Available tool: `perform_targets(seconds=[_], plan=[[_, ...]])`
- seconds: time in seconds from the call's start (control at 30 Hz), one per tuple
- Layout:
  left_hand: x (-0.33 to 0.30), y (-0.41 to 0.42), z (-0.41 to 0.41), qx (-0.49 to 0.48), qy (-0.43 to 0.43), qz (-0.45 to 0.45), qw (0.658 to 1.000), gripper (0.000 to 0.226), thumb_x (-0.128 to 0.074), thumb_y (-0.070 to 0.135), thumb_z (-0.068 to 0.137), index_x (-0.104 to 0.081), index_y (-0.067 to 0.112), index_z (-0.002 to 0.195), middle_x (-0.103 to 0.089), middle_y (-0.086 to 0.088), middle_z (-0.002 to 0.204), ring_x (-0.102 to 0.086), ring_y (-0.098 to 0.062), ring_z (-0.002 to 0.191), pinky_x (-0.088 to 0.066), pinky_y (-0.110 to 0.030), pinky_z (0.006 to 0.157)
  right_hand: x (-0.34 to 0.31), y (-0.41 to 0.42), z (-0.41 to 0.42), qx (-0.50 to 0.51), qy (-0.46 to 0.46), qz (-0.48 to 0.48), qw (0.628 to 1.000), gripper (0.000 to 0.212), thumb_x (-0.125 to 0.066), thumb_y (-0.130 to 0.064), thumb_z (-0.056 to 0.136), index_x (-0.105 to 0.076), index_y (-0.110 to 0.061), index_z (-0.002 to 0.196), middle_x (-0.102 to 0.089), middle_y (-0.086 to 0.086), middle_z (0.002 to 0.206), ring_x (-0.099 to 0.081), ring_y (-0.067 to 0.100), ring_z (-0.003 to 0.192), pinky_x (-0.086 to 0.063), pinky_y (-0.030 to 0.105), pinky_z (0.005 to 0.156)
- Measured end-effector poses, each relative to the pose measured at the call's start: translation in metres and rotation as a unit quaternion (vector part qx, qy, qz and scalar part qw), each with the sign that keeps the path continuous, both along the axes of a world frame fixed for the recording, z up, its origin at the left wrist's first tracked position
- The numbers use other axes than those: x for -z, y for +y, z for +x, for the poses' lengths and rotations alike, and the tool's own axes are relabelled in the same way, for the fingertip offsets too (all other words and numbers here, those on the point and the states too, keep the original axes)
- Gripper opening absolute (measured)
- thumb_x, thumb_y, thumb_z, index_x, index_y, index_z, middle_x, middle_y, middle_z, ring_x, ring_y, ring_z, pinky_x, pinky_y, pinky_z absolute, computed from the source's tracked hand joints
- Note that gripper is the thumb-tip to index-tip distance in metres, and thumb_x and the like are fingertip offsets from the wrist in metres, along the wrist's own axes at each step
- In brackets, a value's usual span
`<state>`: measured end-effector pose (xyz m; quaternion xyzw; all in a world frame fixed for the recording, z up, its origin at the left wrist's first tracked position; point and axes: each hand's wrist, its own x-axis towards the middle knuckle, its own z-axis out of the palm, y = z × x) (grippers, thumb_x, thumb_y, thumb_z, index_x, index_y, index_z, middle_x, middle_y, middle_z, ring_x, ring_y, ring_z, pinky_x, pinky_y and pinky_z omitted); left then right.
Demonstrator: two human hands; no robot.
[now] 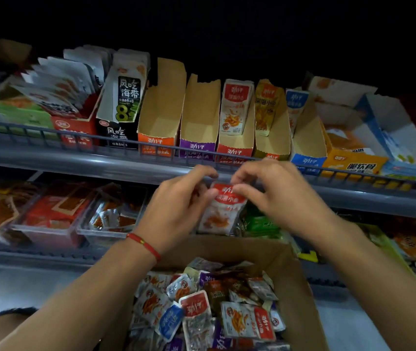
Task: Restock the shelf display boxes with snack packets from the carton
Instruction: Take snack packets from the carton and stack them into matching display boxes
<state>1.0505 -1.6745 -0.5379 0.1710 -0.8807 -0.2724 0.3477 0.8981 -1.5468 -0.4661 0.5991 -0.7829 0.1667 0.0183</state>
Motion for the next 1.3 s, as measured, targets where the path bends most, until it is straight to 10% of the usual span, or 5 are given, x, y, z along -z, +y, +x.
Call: perform_targets(seconds=[0.13,0.37,1.3], plan=[[-0.006,-0.019,0.004,-0.100,0.018,-0.051,0.994,0.027,-0.059,0.025,0.095,-0.061,0.018,0.122,-0.062,0.007,0.112,-0.056,-0.008,0.103,-0.051,-0.027,0.090,-0.057,-0.005,-0.024,0.035,0.030,-0.067,0.997,0.008,-0.064,-0.031,0.095,-0.064,-0.035,0.102,-0.051,-0.027,0.090,-0.051,-0.007,0.080,-0.037,0.011,0.067],[-0.006,-0.036,0.004,-0.153,-0.007,-0.133,0.979,0.023,-0.069,0.008,0.079,-0.068,0.014,0.101,-0.060,-0.004,0.132,-0.045,-0.028,0.129,-0.045,-0.050,0.103,-0.128,-0.058,-0.076,0.068,0.128,-0.189,0.971,0.022,-0.063,-0.028,0.100,-0.069,-0.015,0.115,-0.065,-0.005,0.107,-0.057,0.008,0.100,-0.047,0.028,0.087],[-0.014,-0.036,-0.003,-0.171,-0.043,-0.081,0.981,0.048,-0.072,0.011,0.080,-0.065,0.021,0.126,-0.055,-0.002,0.145,-0.038,-0.027,0.143,-0.035,-0.058,0.114,-0.054,-0.167,-0.132,0.154,0.173,-0.058,0.971,0.028,-0.059,-0.029,0.101,-0.056,-0.024,0.128,-0.058,0.012,0.130,-0.058,0.031,0.117,-0.052,0.048,0.096]])
